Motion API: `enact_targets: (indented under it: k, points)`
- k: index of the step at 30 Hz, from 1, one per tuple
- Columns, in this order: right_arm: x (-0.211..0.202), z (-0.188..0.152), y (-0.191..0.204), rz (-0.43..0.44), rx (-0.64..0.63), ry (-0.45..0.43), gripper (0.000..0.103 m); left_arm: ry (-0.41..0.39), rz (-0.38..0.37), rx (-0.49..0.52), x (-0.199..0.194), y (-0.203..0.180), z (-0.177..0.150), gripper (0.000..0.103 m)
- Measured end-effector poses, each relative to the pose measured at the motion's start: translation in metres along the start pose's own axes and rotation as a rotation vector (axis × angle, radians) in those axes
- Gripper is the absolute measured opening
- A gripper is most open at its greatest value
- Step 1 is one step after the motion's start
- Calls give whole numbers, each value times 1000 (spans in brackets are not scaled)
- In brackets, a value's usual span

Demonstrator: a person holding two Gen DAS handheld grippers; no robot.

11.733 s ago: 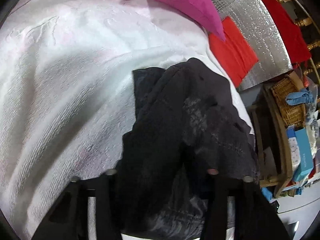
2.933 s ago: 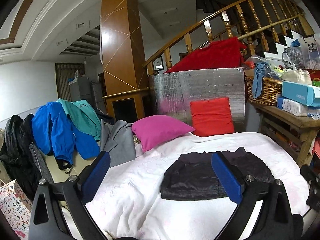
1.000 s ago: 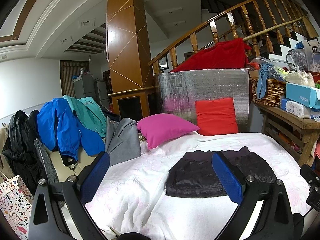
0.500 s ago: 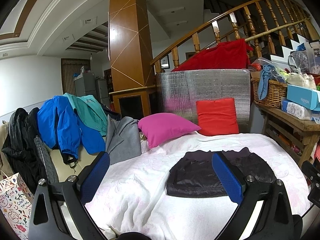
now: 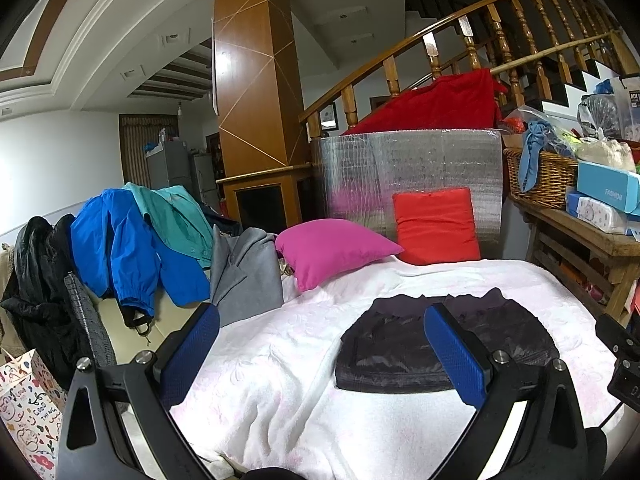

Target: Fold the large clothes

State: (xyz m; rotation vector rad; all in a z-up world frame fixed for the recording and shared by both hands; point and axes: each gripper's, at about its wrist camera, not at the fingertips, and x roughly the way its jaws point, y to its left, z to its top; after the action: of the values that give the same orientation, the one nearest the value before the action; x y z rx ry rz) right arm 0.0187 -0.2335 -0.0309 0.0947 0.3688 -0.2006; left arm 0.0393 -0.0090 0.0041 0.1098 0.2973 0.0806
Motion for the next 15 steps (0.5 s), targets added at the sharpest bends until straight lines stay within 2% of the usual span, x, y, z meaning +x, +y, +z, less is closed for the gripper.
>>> enact_targets:
  k: [15]
  points:
    - [40, 14, 18, -9, -30, 29, 102, 23, -8, -2, 37, 0, 12, 102]
